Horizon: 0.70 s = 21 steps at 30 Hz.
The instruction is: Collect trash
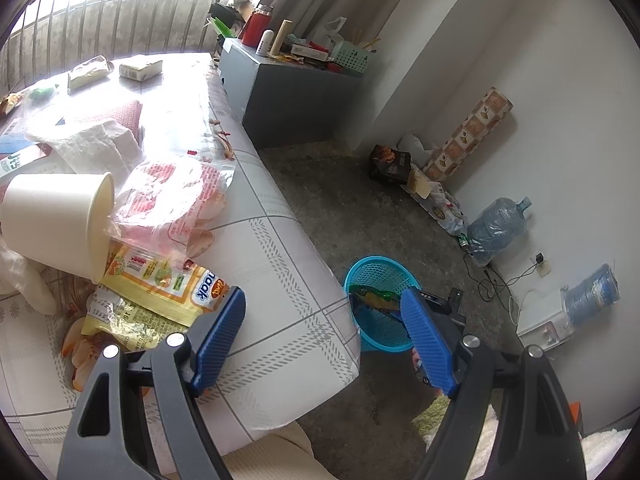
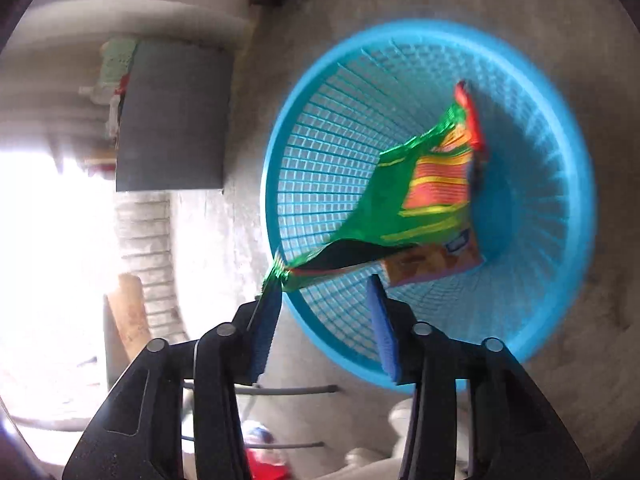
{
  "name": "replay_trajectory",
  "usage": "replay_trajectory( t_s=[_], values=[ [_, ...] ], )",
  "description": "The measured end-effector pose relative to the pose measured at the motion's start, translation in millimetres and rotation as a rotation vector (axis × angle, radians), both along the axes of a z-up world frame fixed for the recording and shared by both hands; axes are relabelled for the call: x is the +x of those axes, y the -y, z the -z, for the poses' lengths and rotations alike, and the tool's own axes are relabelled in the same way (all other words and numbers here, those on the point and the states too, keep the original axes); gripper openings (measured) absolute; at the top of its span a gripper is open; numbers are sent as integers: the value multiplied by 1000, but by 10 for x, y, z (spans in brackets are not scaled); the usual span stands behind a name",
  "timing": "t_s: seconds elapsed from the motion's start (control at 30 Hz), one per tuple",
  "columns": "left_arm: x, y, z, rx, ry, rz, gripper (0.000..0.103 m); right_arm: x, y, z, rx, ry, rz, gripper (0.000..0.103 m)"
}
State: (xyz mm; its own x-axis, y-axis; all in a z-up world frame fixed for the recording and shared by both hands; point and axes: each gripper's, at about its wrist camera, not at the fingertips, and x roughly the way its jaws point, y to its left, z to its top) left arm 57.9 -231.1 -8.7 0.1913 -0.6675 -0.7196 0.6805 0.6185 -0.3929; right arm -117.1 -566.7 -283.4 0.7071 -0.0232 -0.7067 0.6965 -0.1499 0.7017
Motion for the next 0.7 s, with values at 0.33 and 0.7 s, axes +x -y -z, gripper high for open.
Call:
replay_trajectory(
  t_s=[0.33,0.7],
  values=[
    [10,-18,13,-3,-8,-9,78,-59,-5,393,221,48,143,7],
    [4,-31,0,-10,-15,-2,78,-554,-734,-69,158,-11,-5,13]
  ],
)
